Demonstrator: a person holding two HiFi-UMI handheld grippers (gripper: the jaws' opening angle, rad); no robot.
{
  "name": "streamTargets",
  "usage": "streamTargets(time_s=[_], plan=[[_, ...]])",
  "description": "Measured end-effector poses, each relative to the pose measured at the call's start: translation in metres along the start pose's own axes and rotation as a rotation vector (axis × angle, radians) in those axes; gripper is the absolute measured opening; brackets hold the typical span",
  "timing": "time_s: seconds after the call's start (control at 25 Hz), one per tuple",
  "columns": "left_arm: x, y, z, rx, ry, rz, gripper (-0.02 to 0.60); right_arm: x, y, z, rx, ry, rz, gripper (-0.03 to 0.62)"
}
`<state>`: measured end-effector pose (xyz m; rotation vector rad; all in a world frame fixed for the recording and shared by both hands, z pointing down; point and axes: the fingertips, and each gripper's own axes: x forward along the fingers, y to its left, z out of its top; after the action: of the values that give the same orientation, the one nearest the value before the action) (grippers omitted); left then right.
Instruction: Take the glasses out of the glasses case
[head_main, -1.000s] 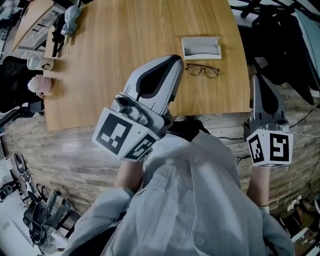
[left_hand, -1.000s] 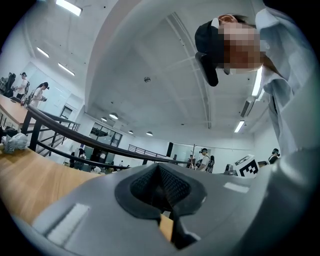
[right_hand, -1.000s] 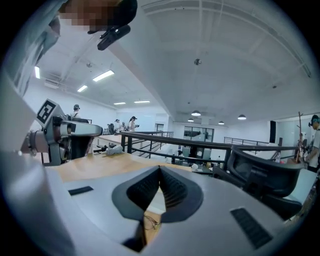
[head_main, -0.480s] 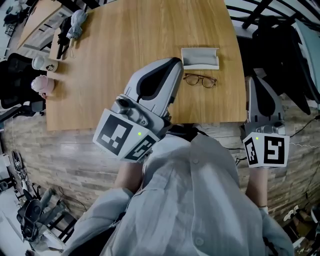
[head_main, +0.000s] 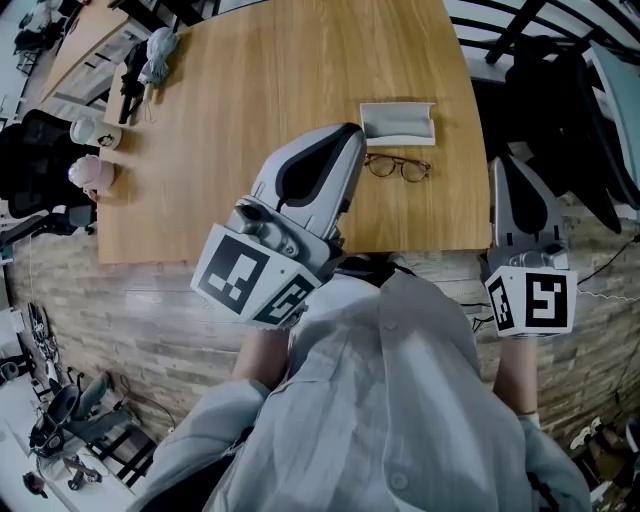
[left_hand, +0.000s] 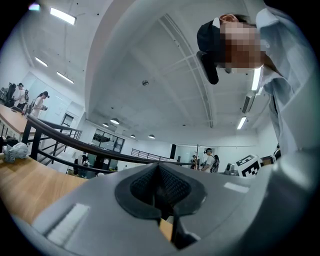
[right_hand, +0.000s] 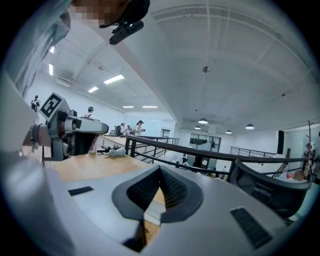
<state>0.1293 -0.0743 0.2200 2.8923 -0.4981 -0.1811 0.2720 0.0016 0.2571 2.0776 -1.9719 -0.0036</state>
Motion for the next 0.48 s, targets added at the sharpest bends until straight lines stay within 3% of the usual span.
streamTargets(time_s=[0.48], plan=[[0.0031,-0.0019,-0.0017,-0.002,0.005,0.024,0.003,0.0019,-0.0071,-0.0028,0.001,0.002,0.015,0.002]])
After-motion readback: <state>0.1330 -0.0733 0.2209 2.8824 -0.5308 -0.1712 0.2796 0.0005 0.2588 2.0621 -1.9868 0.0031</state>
